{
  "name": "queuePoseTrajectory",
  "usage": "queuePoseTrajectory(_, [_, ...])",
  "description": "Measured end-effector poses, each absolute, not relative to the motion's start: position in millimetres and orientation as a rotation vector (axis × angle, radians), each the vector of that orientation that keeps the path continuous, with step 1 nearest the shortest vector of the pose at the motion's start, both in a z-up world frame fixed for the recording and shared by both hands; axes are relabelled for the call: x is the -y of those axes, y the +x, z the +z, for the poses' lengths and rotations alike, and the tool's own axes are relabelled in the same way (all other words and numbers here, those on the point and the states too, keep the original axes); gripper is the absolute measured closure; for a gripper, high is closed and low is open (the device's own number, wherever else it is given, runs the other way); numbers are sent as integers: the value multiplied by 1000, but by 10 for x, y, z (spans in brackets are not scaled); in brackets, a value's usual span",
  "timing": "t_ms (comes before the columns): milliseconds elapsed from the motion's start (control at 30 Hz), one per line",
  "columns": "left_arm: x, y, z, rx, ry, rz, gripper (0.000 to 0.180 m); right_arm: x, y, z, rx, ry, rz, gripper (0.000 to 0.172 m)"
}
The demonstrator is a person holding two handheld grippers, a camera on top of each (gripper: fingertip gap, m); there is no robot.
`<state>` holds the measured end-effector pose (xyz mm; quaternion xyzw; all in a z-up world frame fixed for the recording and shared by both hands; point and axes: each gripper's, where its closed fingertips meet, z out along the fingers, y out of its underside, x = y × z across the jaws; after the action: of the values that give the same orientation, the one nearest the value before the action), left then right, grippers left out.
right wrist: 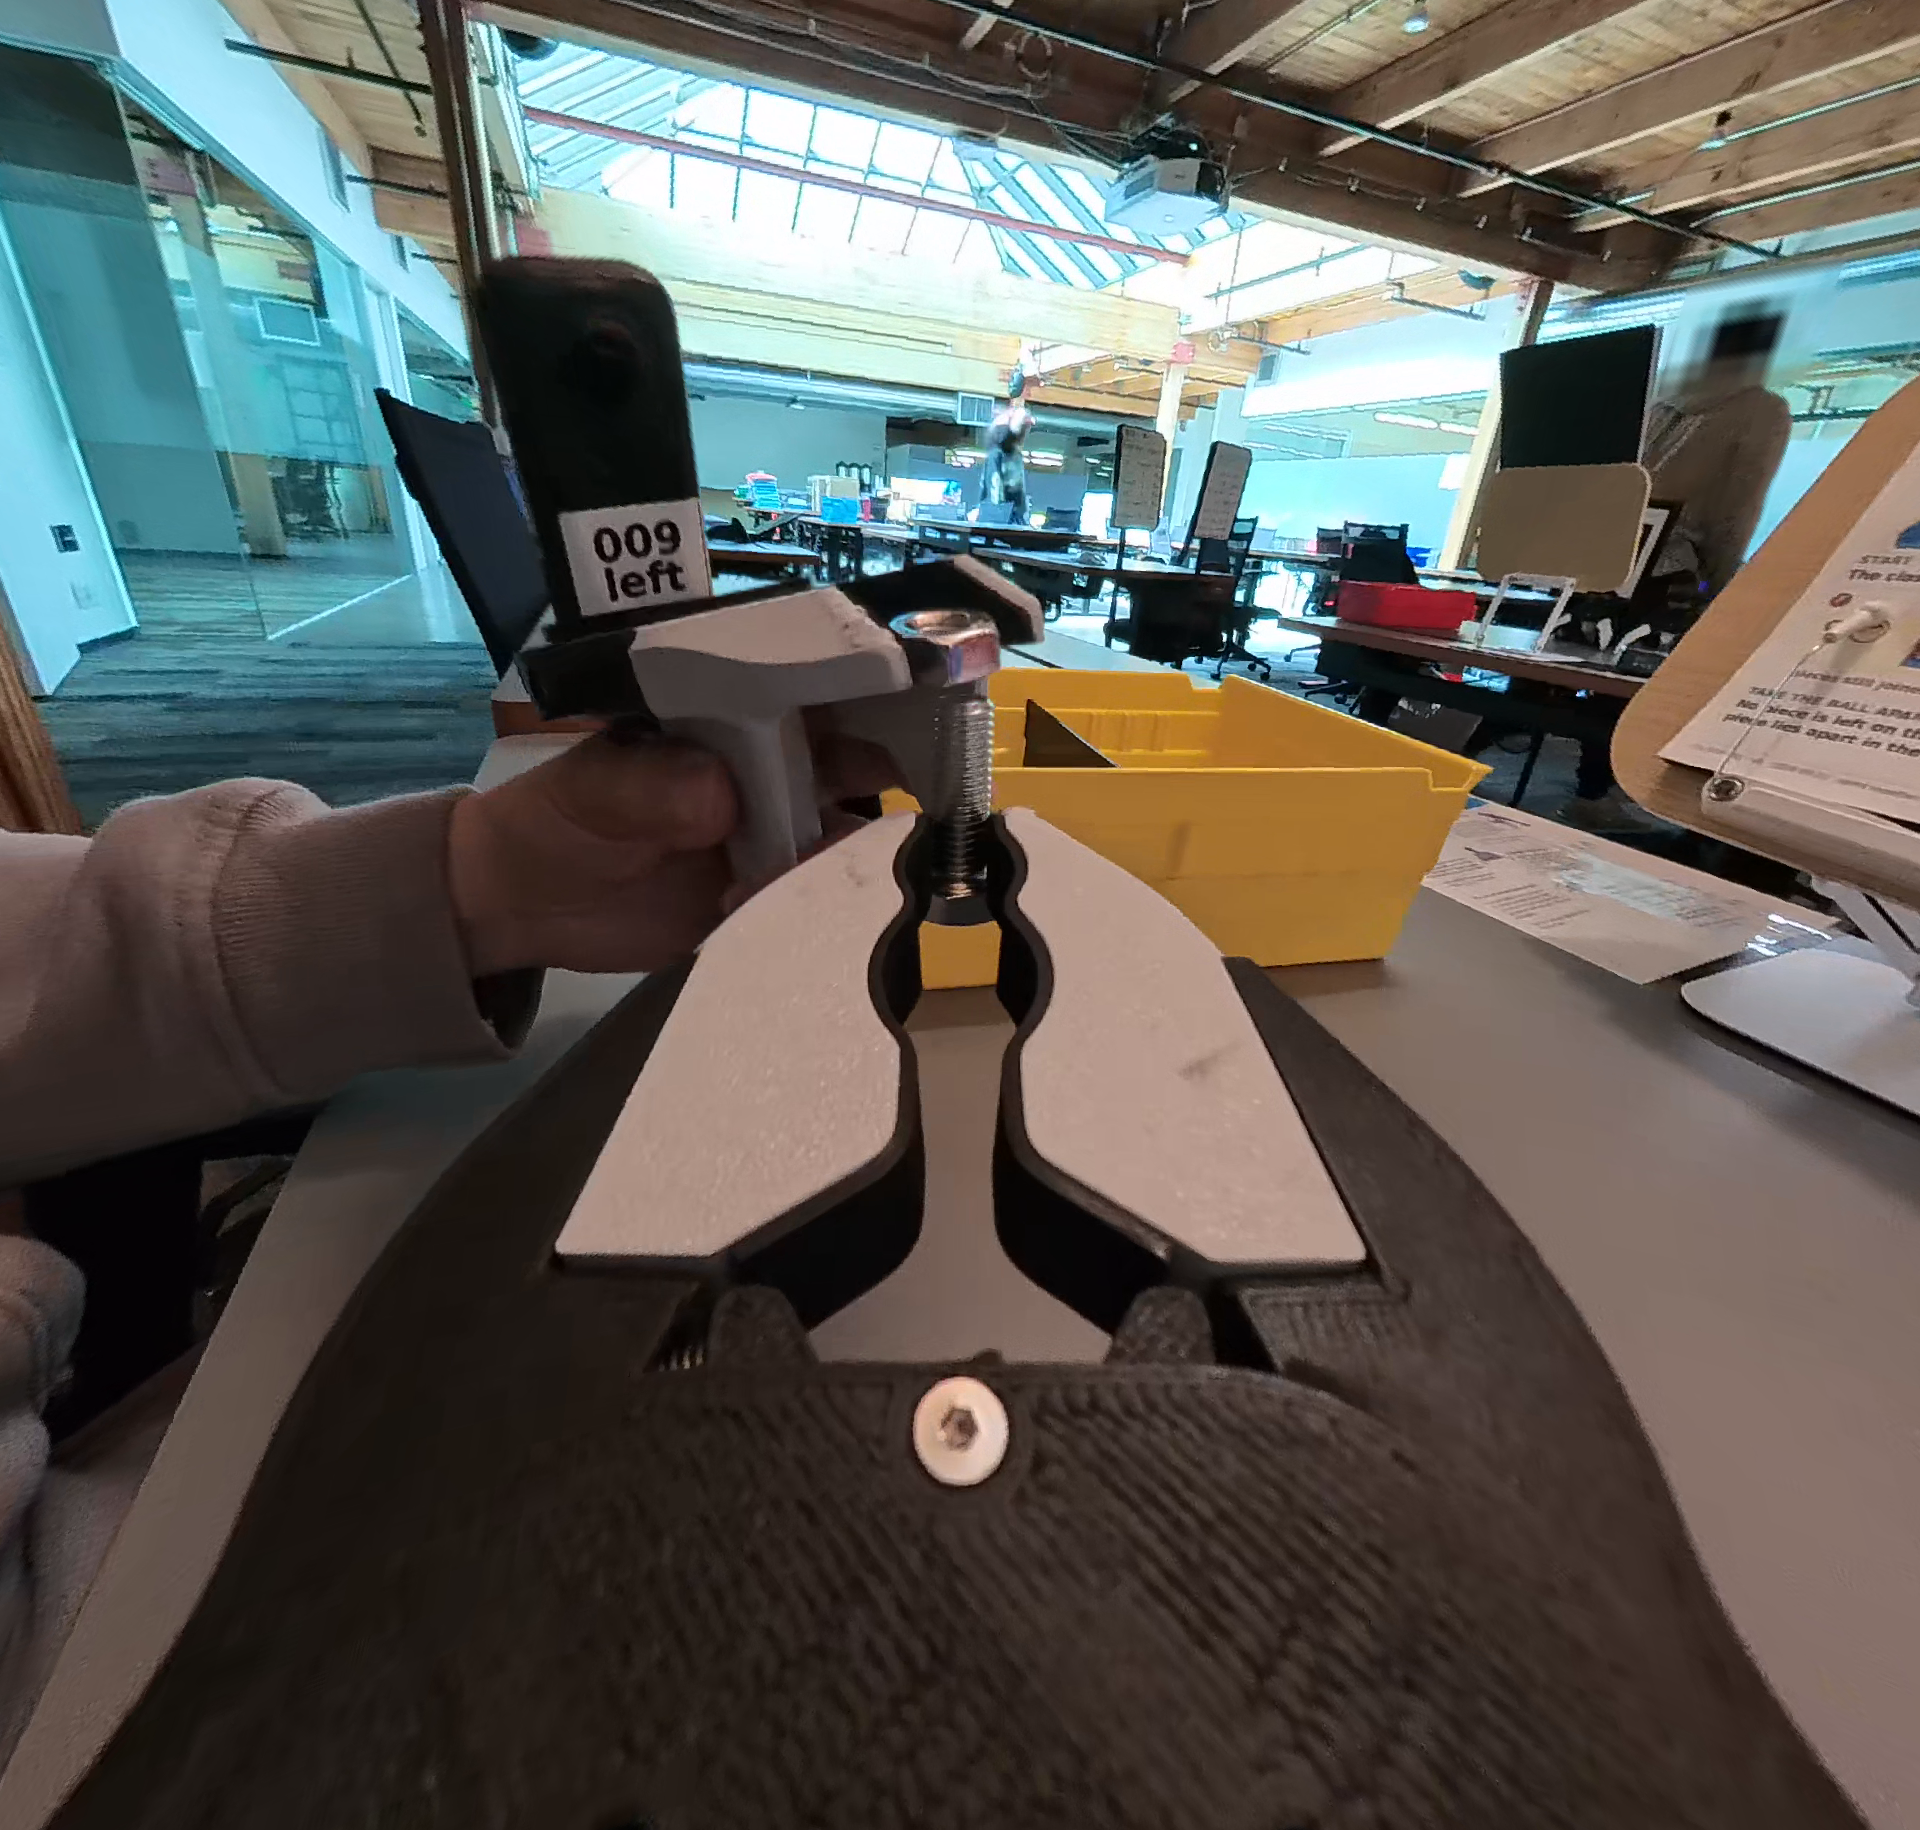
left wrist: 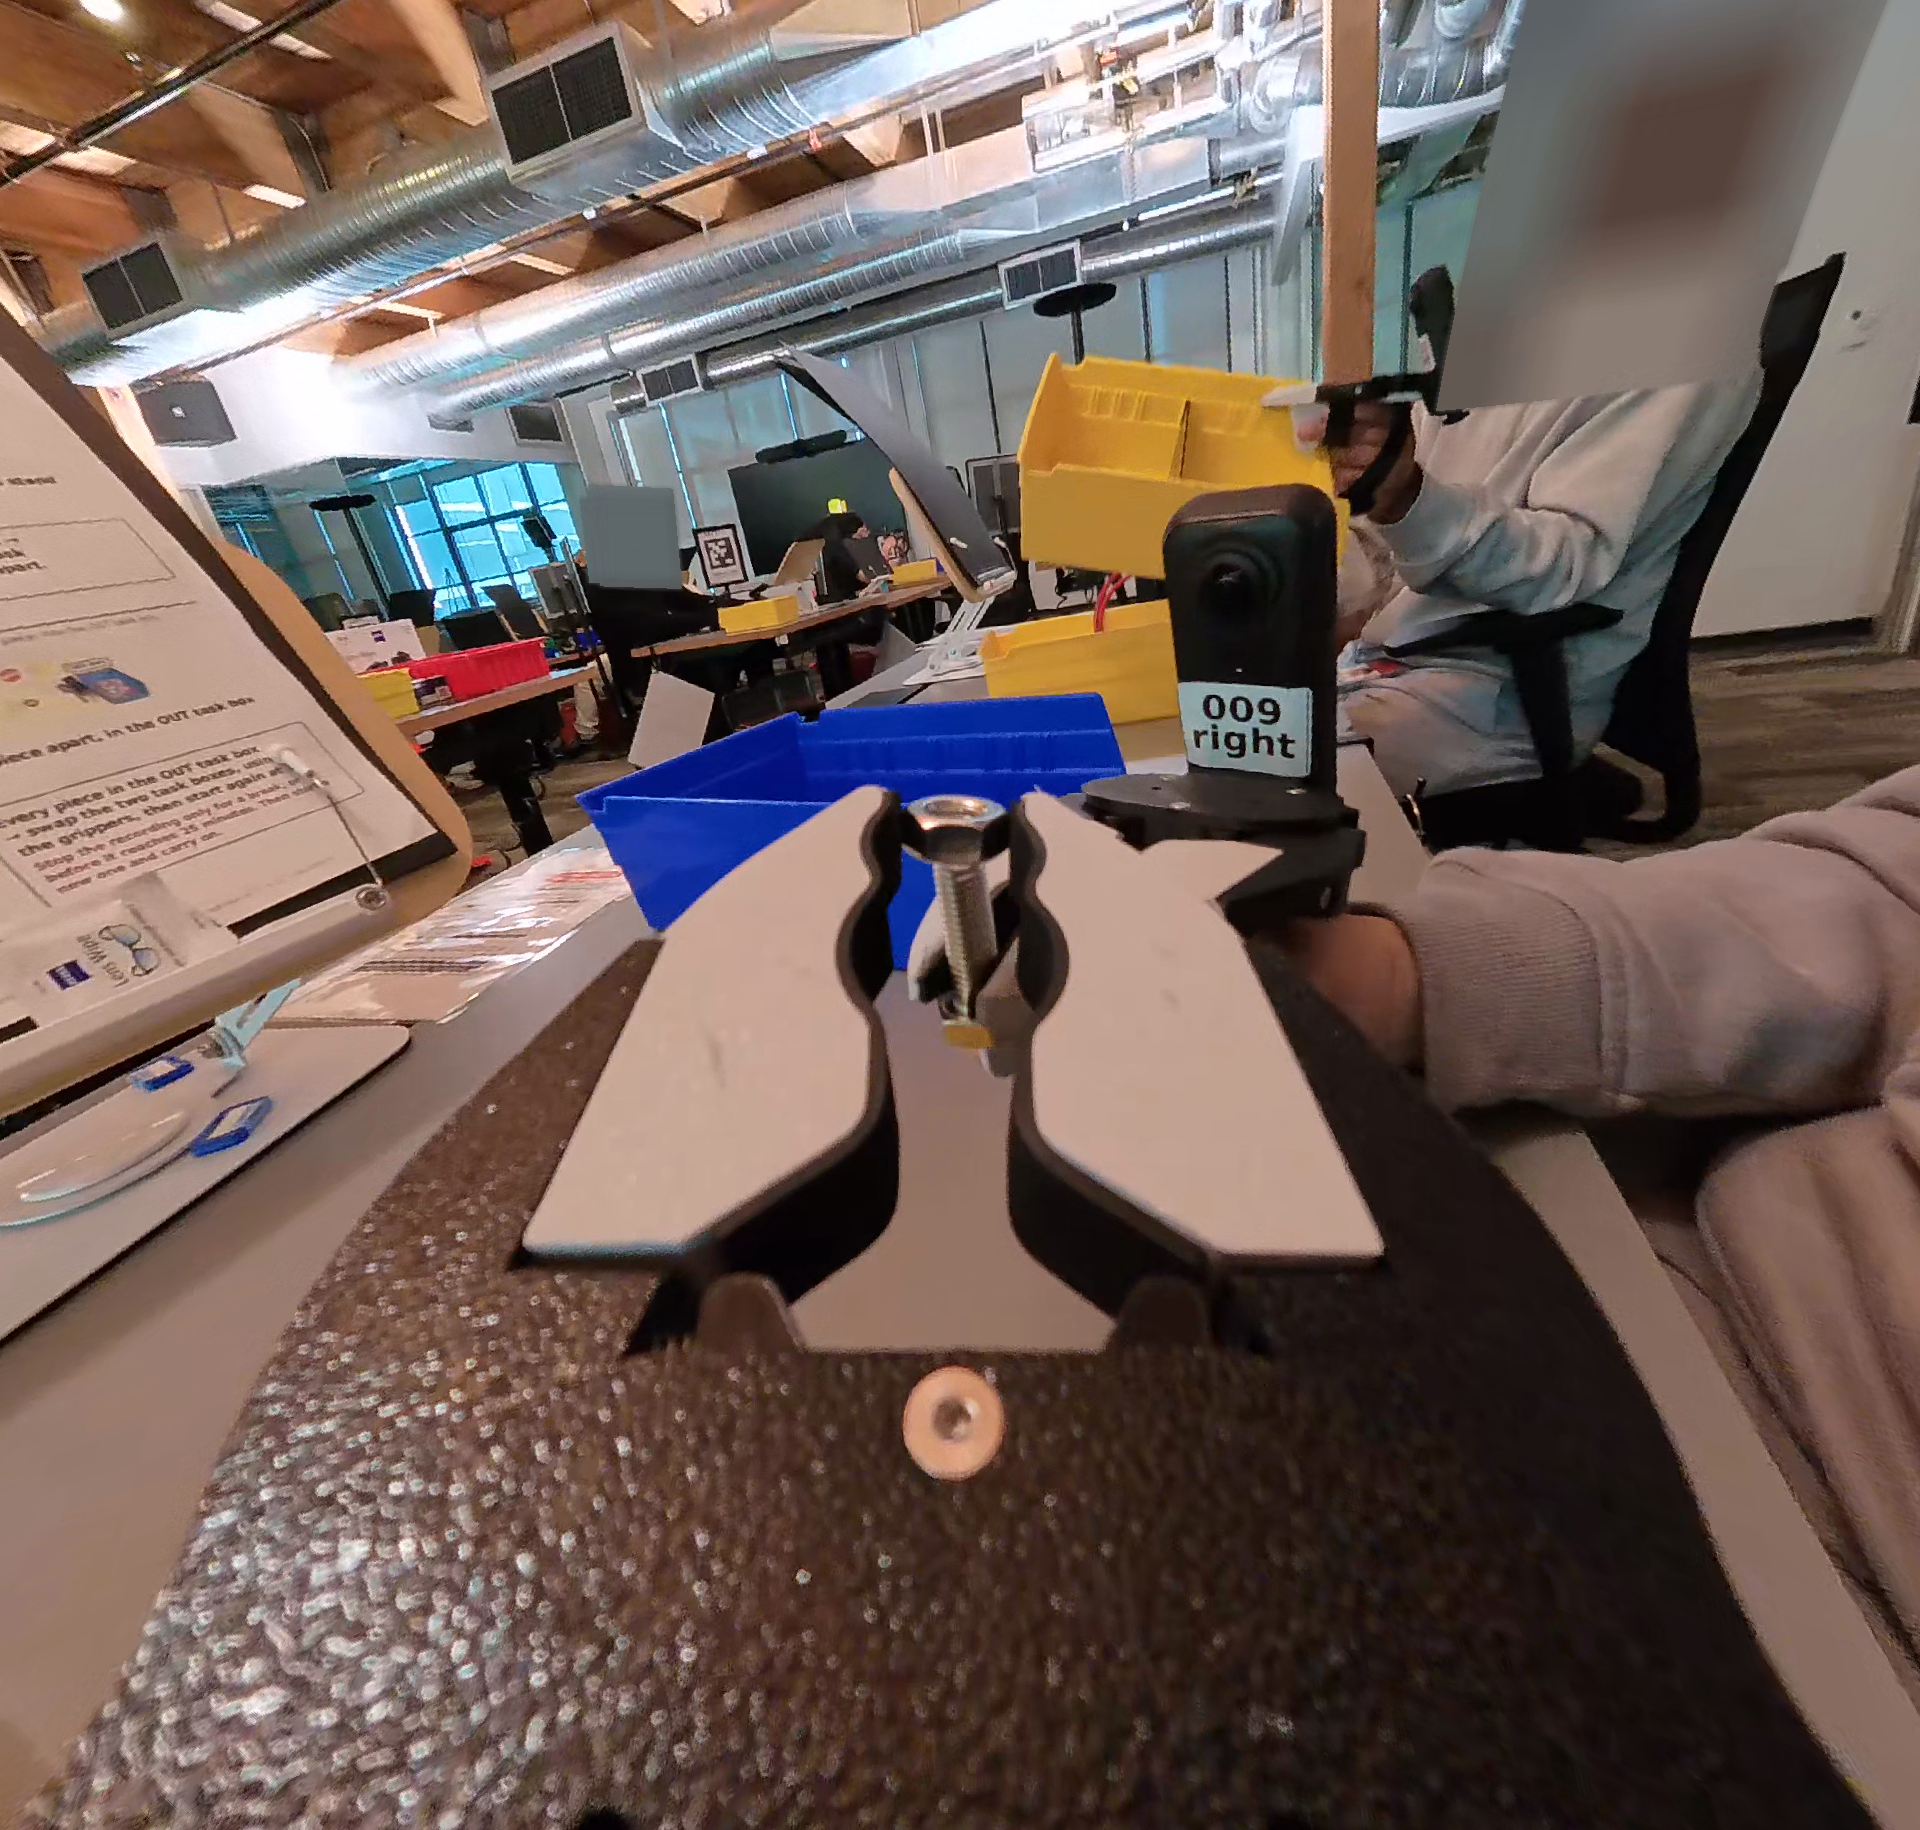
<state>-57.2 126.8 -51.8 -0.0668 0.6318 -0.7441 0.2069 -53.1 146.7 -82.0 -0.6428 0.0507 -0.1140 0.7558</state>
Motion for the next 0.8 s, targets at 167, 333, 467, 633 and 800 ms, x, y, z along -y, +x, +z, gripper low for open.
queuePoseTrajectory(167, [-1180, -594, -535, -1750, -181, -2159, 162, -1443, -546, -806, -101, -1389, -228, 163])
queuePoseTrajectory(333, [-1170, -599, -508, -1700, -207, -2268, 162, -1424, -578, -767, -84, -1362, -211, 163])
queuePoseTrajectory(467, [-1166, -620, -504, -1691, -208, -2338, 162, -1428, -606, -763, -78, -1355, -170, 163])
queuePoseTrajectory(633, [-1178, -601, -555, -1780, -230, -2288, 162, -1437, -588, -807, -81, -1387, -181, 163])
queuePoseTrajectory(800, [-1191, -584, -599, -1845, -230, -2189, 162, -1450, -574, -846, -87, -1411, -185, 163])
